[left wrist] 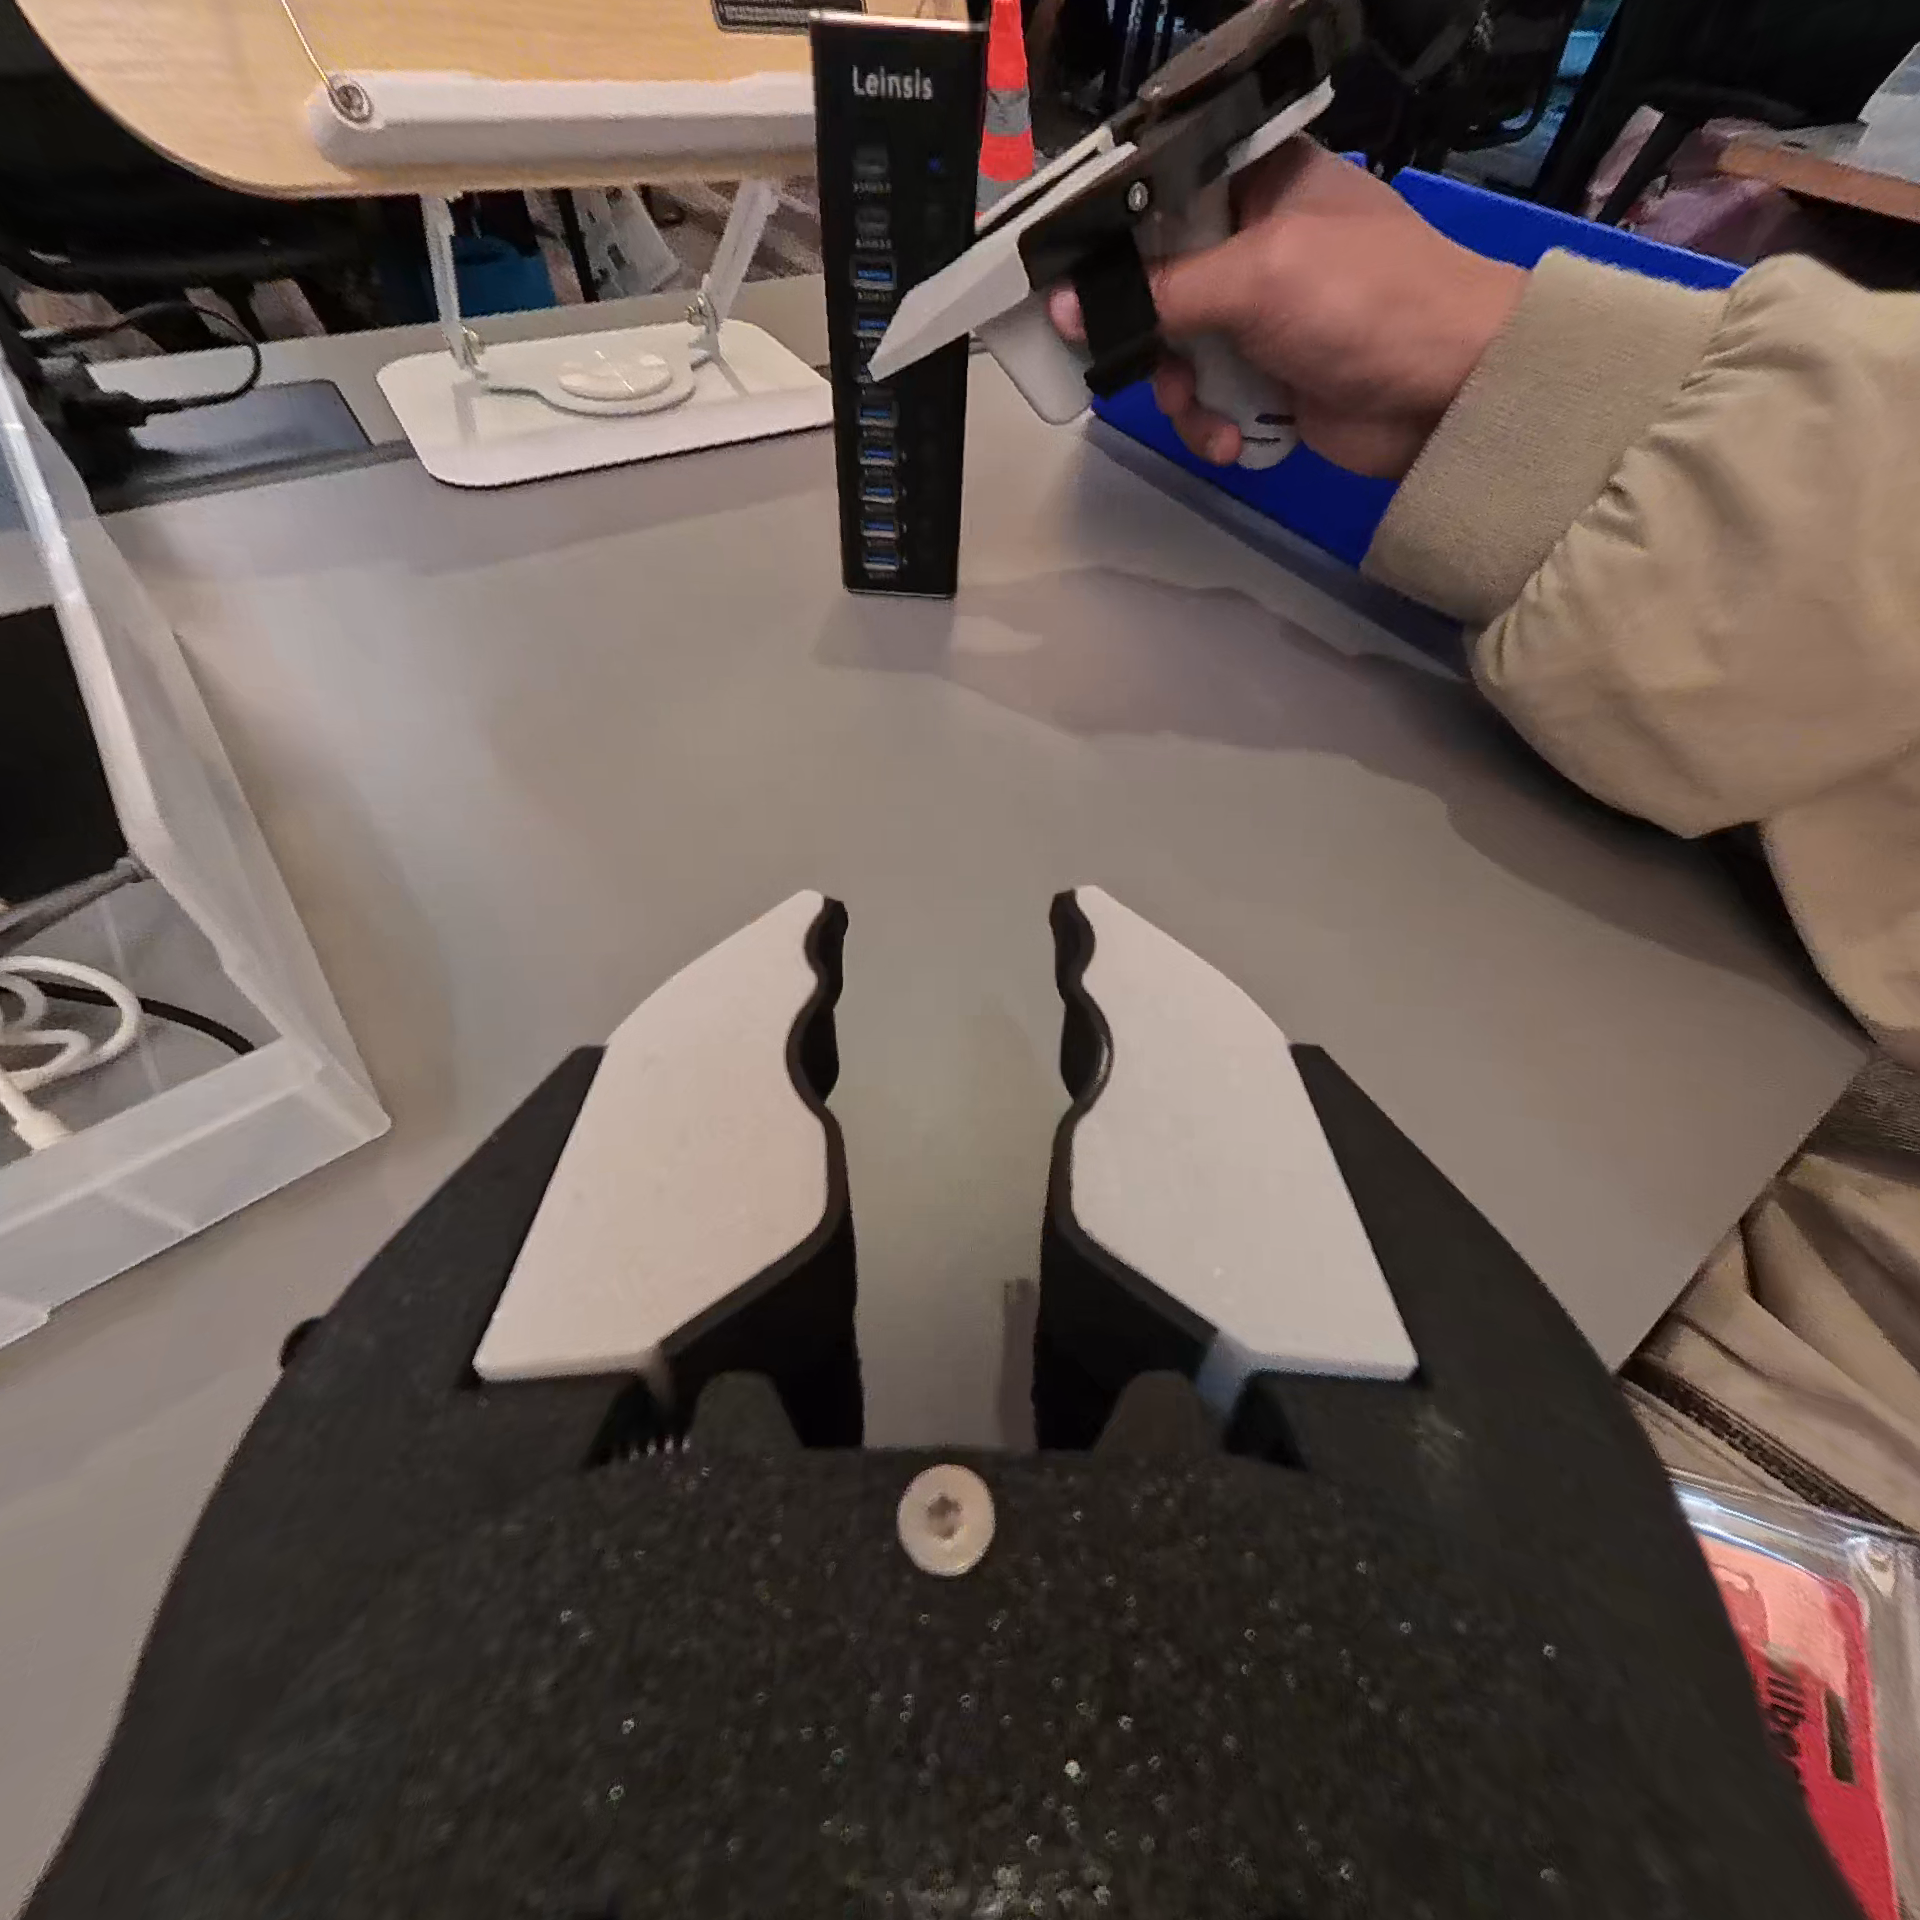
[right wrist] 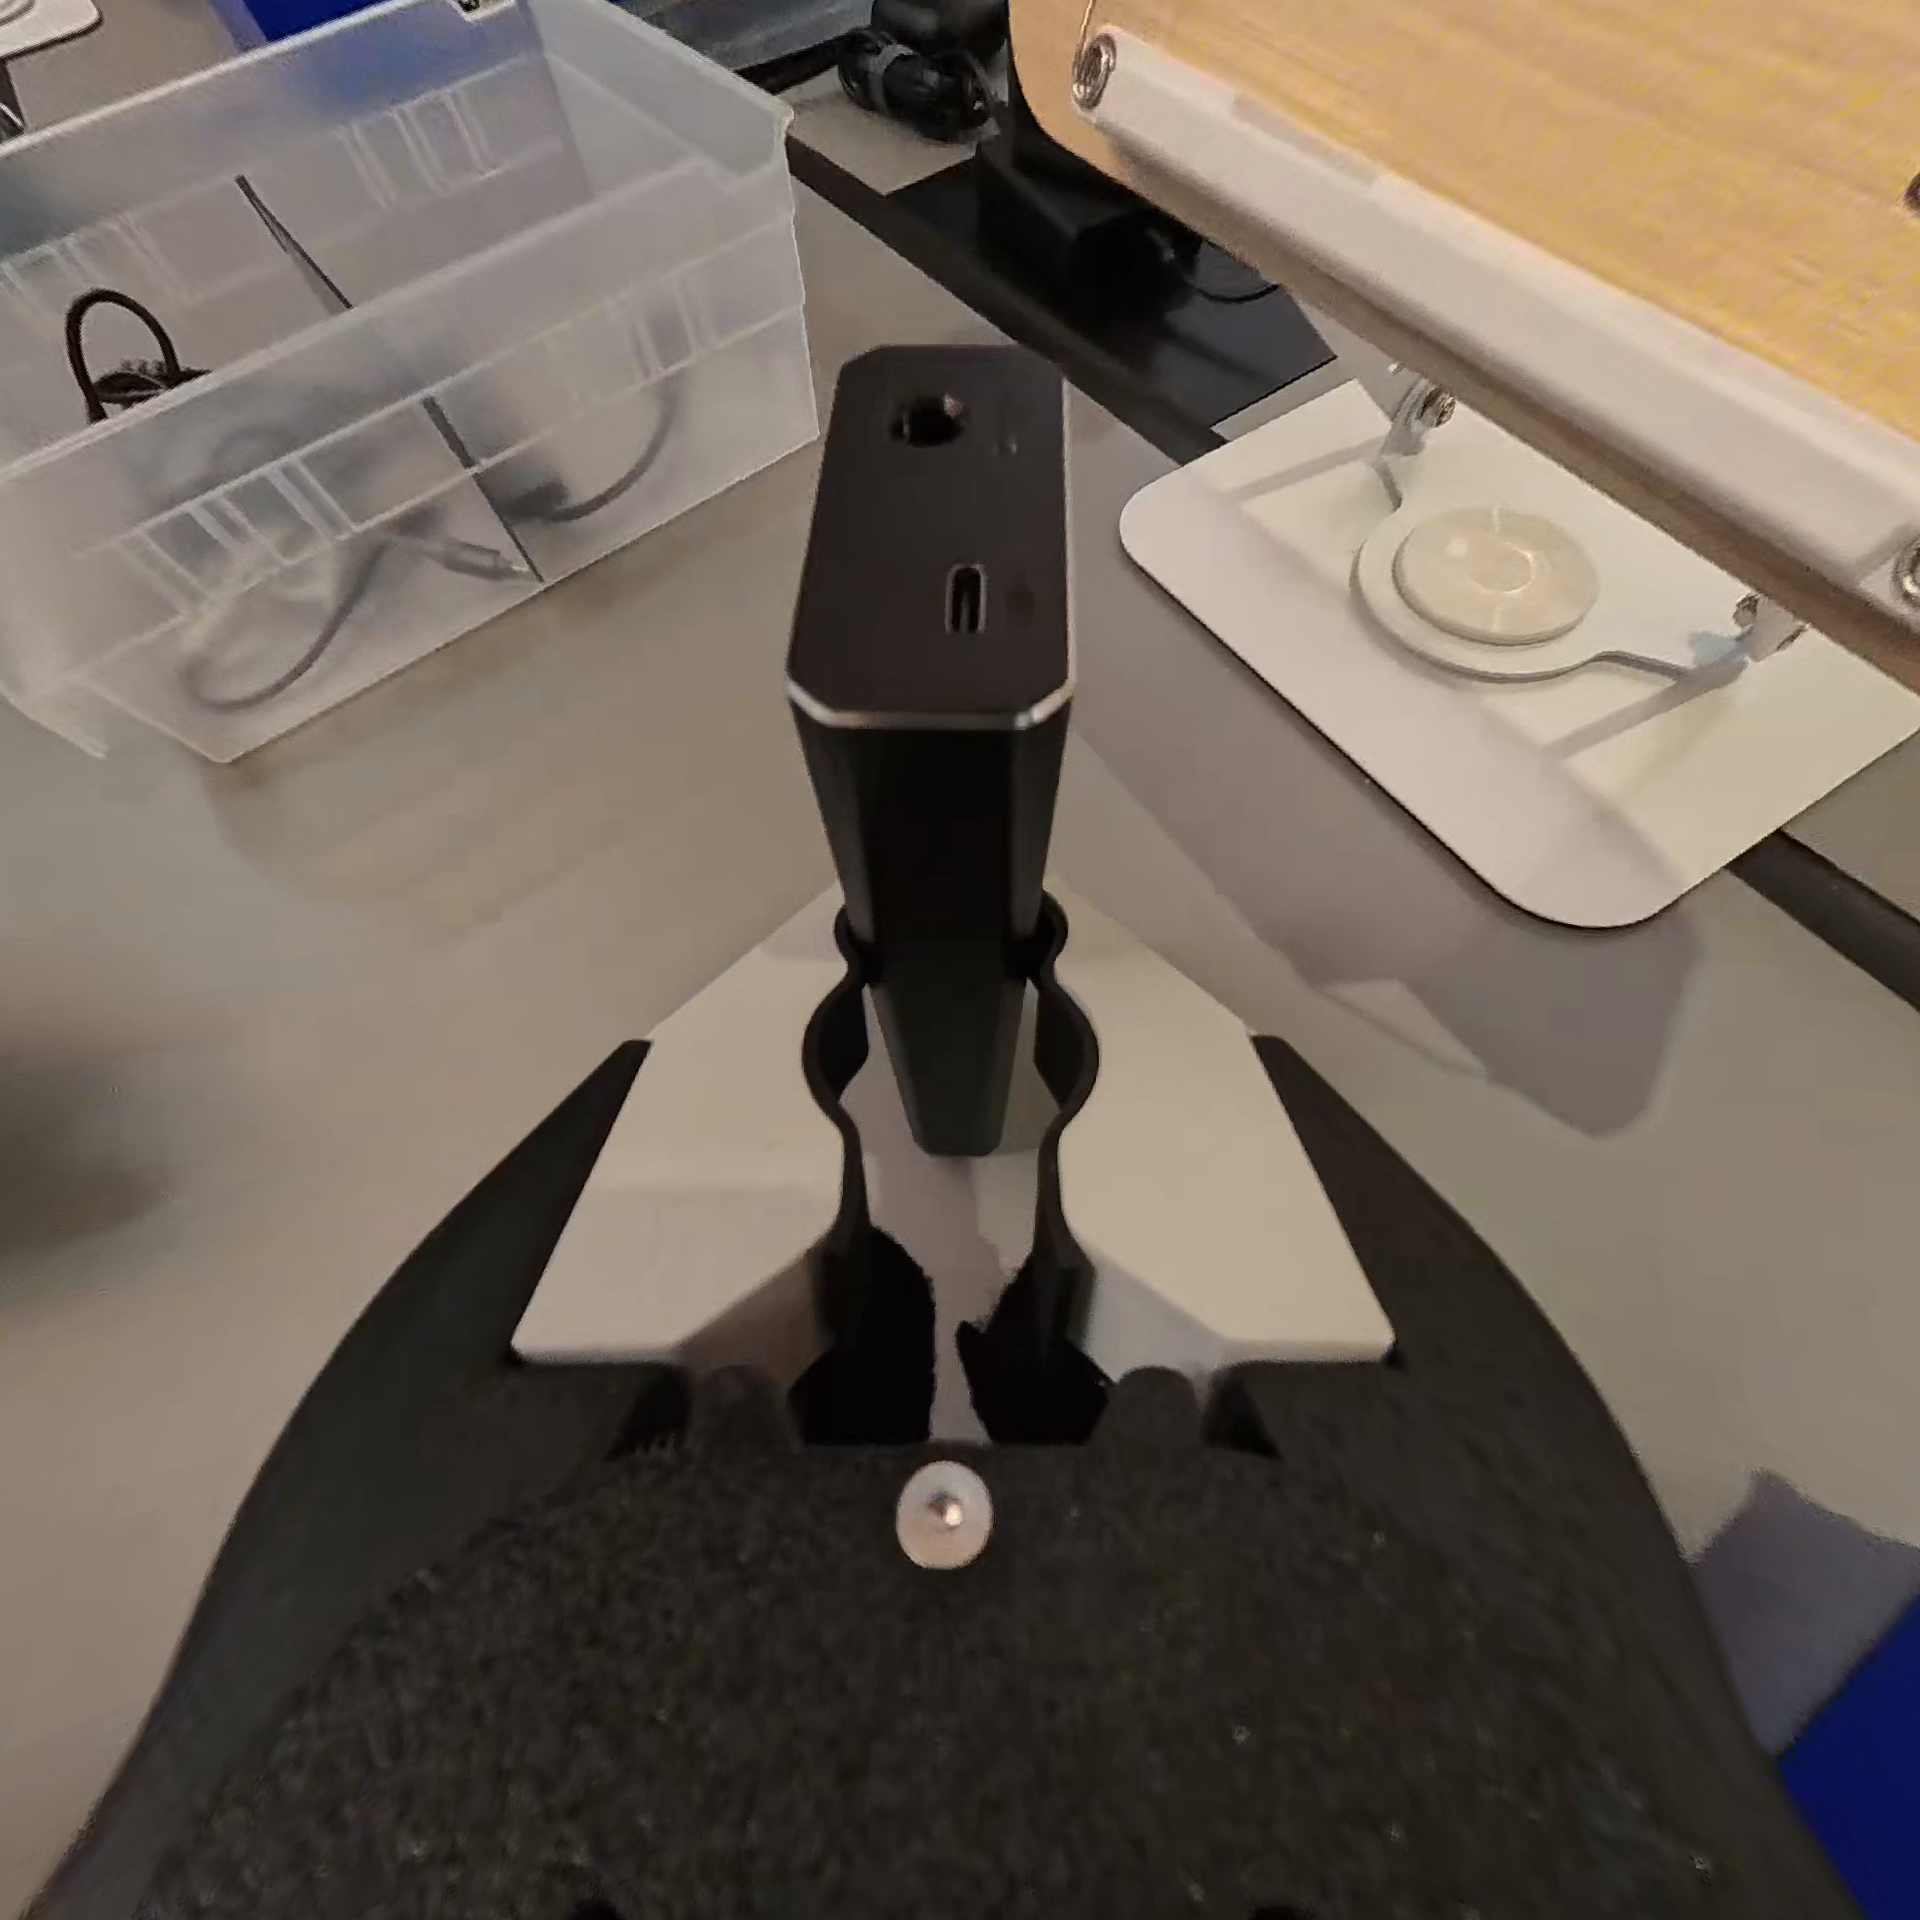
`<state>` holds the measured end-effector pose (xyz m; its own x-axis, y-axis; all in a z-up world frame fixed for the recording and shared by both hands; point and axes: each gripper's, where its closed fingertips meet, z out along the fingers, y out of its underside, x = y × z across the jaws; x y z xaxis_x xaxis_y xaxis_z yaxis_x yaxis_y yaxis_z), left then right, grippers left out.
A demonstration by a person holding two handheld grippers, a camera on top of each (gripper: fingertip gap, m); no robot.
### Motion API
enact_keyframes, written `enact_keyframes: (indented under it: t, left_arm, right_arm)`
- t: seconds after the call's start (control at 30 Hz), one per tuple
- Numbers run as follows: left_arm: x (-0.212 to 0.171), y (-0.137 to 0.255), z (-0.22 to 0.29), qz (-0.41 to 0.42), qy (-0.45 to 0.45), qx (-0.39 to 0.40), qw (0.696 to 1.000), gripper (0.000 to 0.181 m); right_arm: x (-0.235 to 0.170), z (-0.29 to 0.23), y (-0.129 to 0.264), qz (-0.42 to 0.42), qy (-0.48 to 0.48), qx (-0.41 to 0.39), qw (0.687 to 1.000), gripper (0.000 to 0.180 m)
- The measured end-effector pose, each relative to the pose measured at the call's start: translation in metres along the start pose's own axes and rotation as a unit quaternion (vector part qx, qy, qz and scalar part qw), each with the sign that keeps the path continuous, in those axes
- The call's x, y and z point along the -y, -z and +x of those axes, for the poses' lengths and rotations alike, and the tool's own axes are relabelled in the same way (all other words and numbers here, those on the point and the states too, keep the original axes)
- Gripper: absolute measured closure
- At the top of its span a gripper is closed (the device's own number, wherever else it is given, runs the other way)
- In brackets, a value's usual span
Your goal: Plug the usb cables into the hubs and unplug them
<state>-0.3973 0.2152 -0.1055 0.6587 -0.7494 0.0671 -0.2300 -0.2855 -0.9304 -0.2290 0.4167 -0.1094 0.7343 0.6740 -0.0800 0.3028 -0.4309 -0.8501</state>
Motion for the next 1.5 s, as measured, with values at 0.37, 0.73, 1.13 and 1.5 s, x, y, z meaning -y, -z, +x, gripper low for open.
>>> enact_keyframes:
  t: [0.37,0.73,1.13,1.5]
  left_arm:
    - [-0.013,-0.008,-0.002,-0.022,0.029,-0.020,0.999,0.131]
    - [-0.011,0.000,-0.031,-0.009,0.060,0.009,0.998,0.125]
    - [-0.003,0.022,-0.099,0.016,0.081,0.129,0.988,0.124]
    - [0.023,0.053,-0.205,-0.067,0.091,0.253,0.961,0.118]
  right_arm:
    - [-0.003,0.008,0.012,0.031,0.034,-0.078,0.996,0.131]
    - [-0.079,-0.119,0.080,0.111,-0.132,-0.003,0.985,0.124]
    - [-0.102,-0.135,0.121,0.119,-0.155,0.015,0.981,0.126]
    - [-0.106,-0.137,0.117,0.110,-0.183,0.043,0.976,0.127]
